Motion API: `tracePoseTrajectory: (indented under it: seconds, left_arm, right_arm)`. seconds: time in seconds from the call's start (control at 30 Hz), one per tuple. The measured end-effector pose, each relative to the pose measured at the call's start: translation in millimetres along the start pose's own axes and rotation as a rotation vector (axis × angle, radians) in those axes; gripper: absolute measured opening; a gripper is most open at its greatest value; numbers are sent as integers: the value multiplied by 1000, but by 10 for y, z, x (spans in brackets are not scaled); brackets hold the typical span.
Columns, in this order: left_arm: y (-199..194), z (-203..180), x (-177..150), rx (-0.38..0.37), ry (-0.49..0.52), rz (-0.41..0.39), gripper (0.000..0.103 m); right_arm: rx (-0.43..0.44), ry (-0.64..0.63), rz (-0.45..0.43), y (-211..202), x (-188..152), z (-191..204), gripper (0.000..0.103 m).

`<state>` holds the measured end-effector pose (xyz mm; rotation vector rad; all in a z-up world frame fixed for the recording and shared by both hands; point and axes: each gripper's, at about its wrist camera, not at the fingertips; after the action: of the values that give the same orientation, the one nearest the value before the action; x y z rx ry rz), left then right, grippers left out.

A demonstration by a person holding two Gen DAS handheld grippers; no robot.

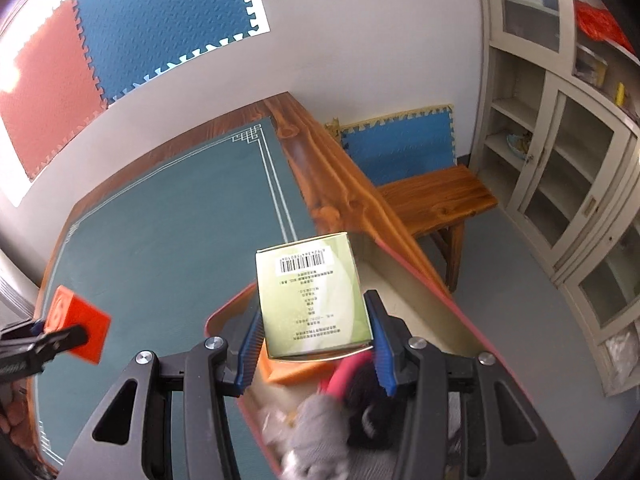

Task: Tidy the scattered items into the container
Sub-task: 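Carry the orange cube and yellow box into the red tin box, releasing both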

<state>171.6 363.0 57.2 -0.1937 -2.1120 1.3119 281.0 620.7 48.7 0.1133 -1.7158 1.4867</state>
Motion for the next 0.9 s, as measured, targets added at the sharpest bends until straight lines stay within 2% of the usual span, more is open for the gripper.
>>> tracePoseTrajectory:
  seconds: [0.2,0.3,0.4,0.63,0.9]
  left_arm:
    - [-117,92,-80,41,-61,-31,55]
    - [-143,84,-98,50,-75,-39,55]
    - [-121,11,-97,46,-68,-39,55]
    - [36,-416,-21,-8,27,-13,55]
    - [280,-1069,70,-87,173,34,55]
  right_arm:
    - [29,39,33,215,115,-83,54]
    - [42,46,27,199,91,-134,63]
    - [45,57,19,139,41,-219,65]
    - [12,149,-4,-113,-148,-599,65]
    - [-76,226,-1,-390,-496,-1087,65]
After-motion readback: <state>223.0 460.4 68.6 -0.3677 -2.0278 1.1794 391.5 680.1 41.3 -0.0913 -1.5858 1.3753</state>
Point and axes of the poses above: each gripper's, at about its wrist camera, not at the fingertips, and y roughly the way its jaws point, z to its left, x to its top, and after that the axes turned 8 degrees about -x, right-handed
